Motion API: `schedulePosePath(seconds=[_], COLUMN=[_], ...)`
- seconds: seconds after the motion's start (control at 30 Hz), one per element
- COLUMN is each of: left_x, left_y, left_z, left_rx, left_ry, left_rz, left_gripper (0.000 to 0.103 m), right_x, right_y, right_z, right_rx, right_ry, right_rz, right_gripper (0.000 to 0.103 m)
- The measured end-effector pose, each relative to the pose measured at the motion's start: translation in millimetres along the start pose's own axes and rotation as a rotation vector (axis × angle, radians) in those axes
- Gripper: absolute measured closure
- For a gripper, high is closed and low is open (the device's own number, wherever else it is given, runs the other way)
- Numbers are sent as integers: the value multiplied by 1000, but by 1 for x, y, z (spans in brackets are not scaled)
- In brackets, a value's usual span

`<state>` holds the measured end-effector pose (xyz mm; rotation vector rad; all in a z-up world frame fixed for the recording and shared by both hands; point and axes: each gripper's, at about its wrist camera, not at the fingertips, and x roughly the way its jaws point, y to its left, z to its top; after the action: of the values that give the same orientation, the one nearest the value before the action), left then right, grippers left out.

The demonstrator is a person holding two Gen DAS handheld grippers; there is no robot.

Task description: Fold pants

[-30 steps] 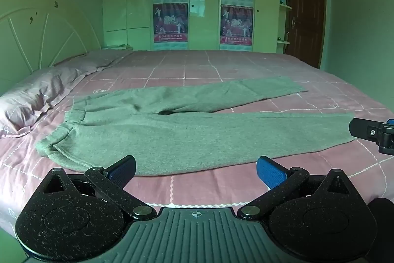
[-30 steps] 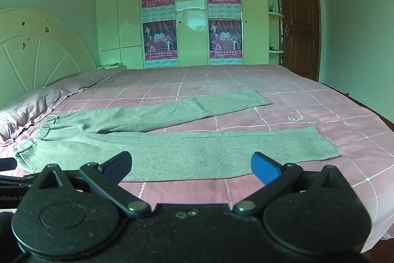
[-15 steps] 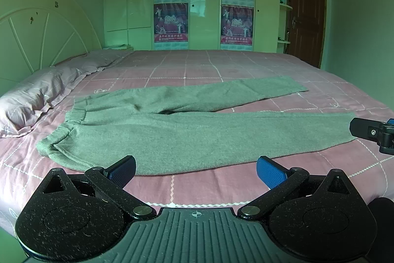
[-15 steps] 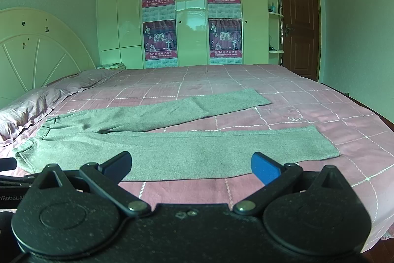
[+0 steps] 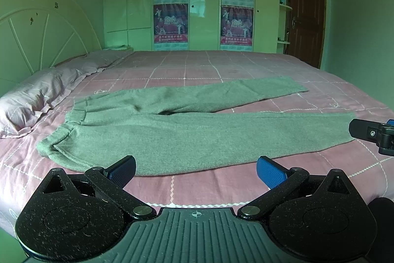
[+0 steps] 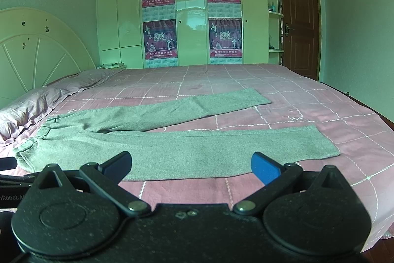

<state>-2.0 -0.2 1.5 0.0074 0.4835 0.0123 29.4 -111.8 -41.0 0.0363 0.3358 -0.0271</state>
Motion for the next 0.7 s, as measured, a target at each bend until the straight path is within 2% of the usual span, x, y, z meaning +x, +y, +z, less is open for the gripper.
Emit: schedulePosePath(seconds=[0.7], left_x=[1], left_y=[0], left_z=[0], left_rx=[2], left_ry=[-1], left_rz=[-3], left_gripper=[0], right_x=[2], right_y=[0], right_z=[-1], right_rx=[2], right_ry=[-2], right_rz=[-1], right_gripper=[6])
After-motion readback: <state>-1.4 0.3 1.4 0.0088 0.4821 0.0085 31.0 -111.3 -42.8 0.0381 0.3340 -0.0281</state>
